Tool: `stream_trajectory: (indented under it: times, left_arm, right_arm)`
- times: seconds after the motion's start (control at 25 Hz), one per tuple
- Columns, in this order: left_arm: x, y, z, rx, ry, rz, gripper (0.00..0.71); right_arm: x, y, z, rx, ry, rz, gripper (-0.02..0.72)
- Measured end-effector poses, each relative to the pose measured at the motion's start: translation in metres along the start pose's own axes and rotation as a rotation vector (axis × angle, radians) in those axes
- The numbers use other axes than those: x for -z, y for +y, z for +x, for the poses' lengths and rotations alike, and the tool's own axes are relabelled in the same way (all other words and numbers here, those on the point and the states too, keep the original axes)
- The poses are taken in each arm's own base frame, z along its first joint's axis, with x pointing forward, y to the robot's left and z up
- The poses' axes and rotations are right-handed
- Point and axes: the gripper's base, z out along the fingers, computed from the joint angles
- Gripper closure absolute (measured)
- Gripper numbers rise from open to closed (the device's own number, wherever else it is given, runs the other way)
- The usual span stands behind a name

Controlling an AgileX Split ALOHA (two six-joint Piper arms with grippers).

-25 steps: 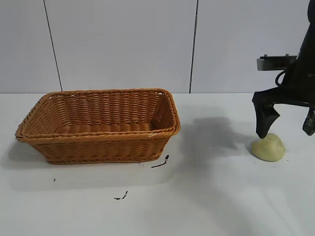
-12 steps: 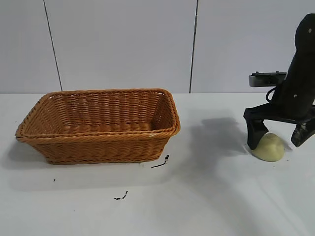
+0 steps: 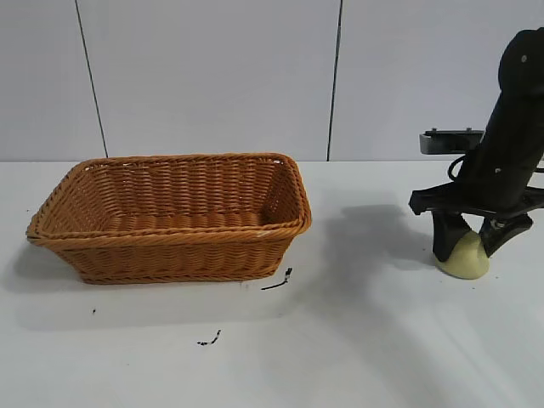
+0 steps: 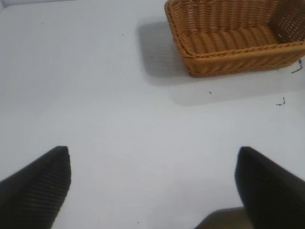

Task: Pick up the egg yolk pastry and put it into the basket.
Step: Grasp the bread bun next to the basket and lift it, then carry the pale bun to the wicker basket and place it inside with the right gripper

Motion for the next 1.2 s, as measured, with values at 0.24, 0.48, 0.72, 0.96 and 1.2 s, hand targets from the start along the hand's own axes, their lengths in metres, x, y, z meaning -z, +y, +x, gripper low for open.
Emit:
stream_trajectory:
  times: [0.24,0.48,0.72,0.96,1.2]
  left_arm:
    - [0.0,0.0,0.0,0.0,0.0,0.0,0.014]
    - [0.0,0.0,0.0,0.0,0.0,0.0,0.014]
    - [0.0,0.0,0.0,0.0,0.0,0.0,0.014]
    - [0.0,0.0,0.0,0.0,0.0,0.0,0.014]
    - [0.0,0.0,0.0,0.0,0.0,0.0,0.014]
  right_arm:
    - [0.039,0.003,-0.019,0.019,-0.011,-0.003,0.476]
    - [0.116,0.008,-0.045,0.037,-0.117,-0.011,0.541]
    - [0.154,0.026,-0.057,0.062,-0.143,-0.053,0.554]
    - [0.186,0.097,-0.067,0.21,-0.26,-0.102,0.556]
    - [0.181,0.181,-0.066,0.375,-0.275,-0.108,0.556]
